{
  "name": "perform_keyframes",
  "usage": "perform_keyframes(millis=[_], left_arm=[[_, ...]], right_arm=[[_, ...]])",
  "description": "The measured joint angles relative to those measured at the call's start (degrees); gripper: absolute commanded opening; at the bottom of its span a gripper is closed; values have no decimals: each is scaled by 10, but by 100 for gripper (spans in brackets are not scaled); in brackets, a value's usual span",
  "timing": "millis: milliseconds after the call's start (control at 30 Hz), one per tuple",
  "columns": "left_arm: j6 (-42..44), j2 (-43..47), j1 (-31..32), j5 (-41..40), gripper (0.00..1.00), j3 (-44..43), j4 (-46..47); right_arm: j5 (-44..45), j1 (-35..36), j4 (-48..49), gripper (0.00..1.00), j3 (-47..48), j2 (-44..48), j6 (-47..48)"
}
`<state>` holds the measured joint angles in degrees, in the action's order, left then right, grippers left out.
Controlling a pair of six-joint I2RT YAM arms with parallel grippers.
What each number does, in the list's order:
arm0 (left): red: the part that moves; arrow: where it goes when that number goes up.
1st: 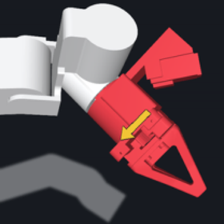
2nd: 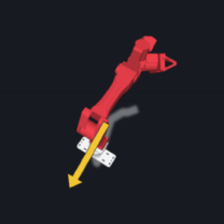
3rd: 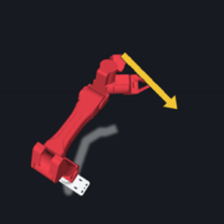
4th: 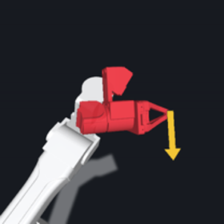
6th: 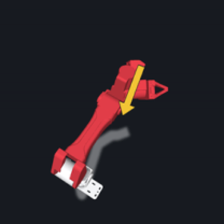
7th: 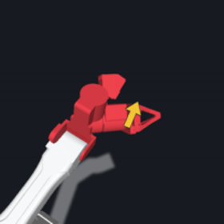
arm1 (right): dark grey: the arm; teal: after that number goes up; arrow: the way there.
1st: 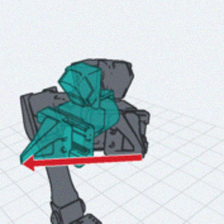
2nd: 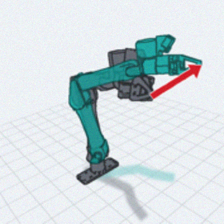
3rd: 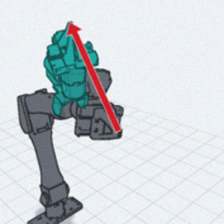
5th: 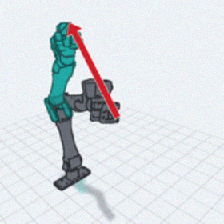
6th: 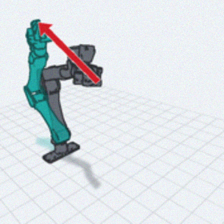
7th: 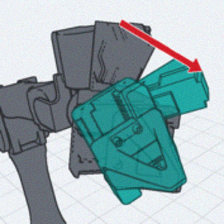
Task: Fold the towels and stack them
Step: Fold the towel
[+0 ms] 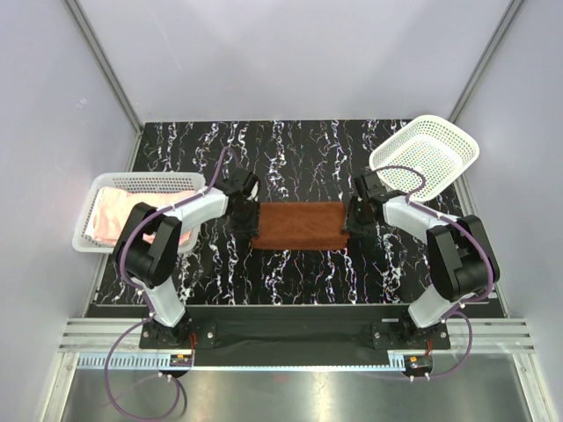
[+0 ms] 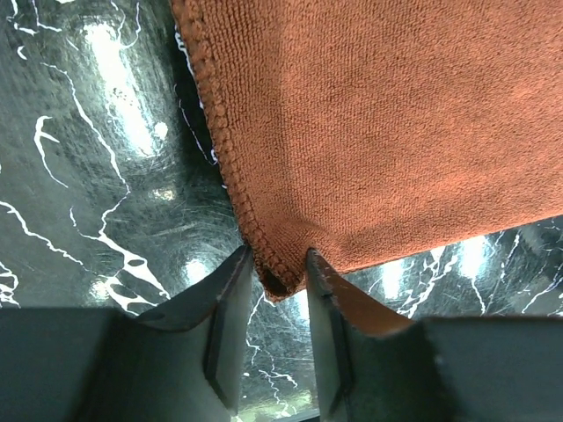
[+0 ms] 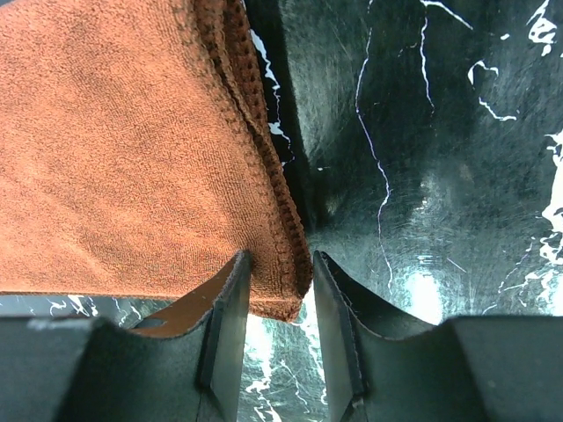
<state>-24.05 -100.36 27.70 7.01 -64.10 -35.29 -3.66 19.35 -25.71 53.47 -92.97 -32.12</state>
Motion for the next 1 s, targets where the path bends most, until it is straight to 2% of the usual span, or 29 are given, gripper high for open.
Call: perform_keyframes(millis=[100,200,233,300,433,633,1000], left_arm=[[0,0,0,1,30,0,1],[0,0,0,0,30,0,0],[0,0,0,0,32,0,-1],[0,0,0,0,36,0,-4],[-3,0,0,-3,36,0,-12],[-12,2,3,-6,32,0,-10],[-30,24,11,-23,40,0,-18]], right_arm=[[0,0,2,40,-4,0,-7],[0,0,3,33,-9,0,-12],[0,0,4,30,-10,0,-14],[0,0,4,29,-12,0,-18],[-2,0,7,35,-14,0,-25],[-3,0,10,35,-25,3,-35],[-3,0,10,38,-34,19,-38]])
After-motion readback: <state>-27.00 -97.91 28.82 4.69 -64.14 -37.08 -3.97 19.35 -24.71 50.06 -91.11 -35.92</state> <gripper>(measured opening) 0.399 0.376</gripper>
